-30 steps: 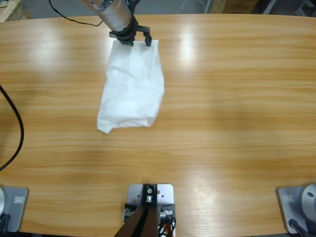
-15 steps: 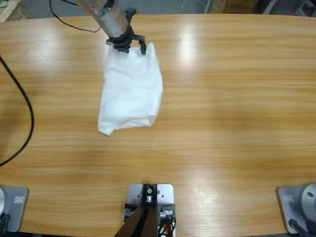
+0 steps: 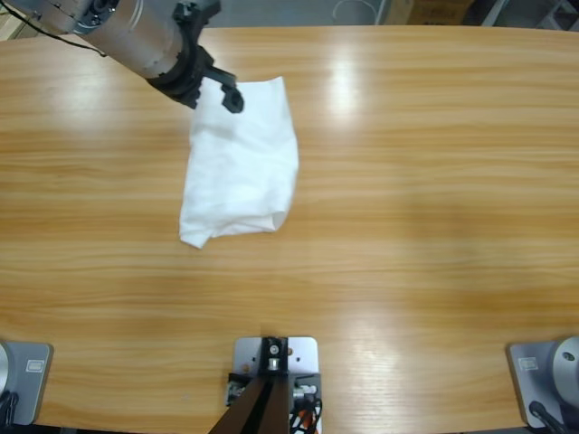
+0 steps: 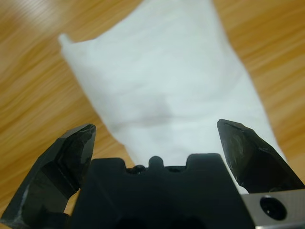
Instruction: Fold clothes
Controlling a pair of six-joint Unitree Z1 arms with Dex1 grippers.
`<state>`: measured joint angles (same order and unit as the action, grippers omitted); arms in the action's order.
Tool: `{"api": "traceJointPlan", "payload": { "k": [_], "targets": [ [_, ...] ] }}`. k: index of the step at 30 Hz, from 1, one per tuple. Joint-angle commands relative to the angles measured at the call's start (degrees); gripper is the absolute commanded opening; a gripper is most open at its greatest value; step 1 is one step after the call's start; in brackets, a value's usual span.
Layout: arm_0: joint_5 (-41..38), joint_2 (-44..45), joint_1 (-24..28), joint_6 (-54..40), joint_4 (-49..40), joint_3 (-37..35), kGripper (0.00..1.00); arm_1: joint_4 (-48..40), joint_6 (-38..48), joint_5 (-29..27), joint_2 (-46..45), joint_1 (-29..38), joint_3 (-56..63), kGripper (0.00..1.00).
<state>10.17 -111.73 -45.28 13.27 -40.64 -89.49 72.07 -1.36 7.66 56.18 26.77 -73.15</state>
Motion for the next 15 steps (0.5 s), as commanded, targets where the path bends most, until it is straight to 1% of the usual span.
{"api": "traceJointPlan", "payload": {
  "k": [1,3,6,11,15],
  "targets": [
    [-3.0,-2.5,-3.9,-3.8,-2.2,-0.9,1.000,3.2,0.8,0.3,-1.1,0.7,-1.1,0.965],
    [-3.2,-4.7,-4.4,-4.8,-5.5,-1.7,1.000,3.5,1.0,0.8,-1.5,0.7,-0.8,0.964],
    [-3.8,-5.8,-5.6,-6.1,-7.9,-0.7,0.996,4.5,1.4,1.0,-2.8,0.7,-0.8,0.964],
    [-4.1,-7.0,-7.2,-7.4,-8.3,-0.8,0.991,6.3,1.6,1.1,-3.8,0.7,-0.9,0.964],
    [-4.7,-8.4,-7.5,-8.0,-8.2,-1.2,0.991,6.6,2.0,1.3,-4.0,0.7,-0.2,0.964]
  ]
}}
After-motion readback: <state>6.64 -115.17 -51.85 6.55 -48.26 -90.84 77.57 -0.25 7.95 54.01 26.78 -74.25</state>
